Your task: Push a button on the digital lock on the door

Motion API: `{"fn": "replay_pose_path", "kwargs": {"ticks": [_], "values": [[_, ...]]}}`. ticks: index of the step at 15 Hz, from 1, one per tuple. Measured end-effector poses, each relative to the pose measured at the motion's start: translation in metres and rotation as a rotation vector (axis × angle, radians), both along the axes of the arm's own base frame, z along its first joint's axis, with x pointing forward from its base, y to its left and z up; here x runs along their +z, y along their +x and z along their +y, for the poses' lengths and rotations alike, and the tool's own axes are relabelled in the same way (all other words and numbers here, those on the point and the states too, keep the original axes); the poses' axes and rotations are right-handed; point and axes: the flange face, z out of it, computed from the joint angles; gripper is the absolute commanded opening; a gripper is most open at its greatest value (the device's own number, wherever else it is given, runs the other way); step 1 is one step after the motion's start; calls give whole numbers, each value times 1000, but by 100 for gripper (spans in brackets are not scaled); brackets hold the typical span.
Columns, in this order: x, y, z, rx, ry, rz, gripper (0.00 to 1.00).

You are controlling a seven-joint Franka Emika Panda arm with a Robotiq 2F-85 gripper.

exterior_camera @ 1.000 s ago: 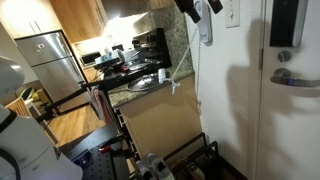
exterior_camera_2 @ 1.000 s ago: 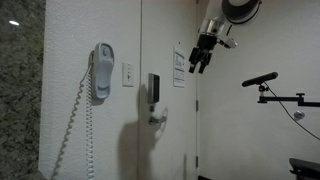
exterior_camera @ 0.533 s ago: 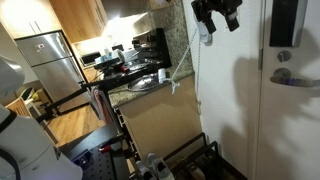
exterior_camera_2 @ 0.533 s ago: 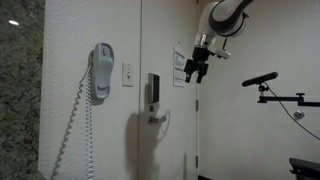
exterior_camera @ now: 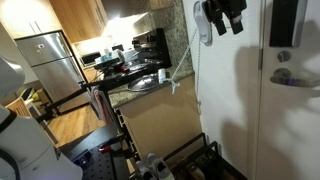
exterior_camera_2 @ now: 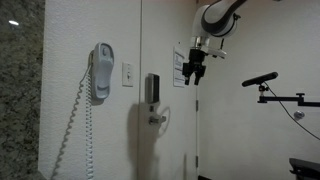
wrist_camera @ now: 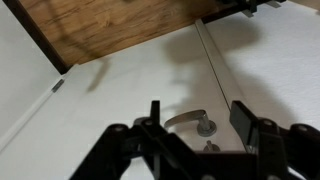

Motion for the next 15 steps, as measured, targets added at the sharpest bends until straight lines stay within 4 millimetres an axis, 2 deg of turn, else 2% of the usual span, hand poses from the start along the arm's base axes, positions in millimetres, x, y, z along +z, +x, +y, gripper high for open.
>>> {"fn": "replay_pose_path", "kwargs": {"ticks": [4, 6, 7, 8, 9, 15], "values": [[6, 2, 1, -2, 5, -16, 12], [8, 3, 3, -1, 8, -26, 0], [9, 3, 3, 0, 8, -28, 0], [10, 3, 4, 1, 8, -30, 7], [11, 3, 4, 1, 8, -31, 1], [12, 3, 4, 1, 7, -33, 1]]}}
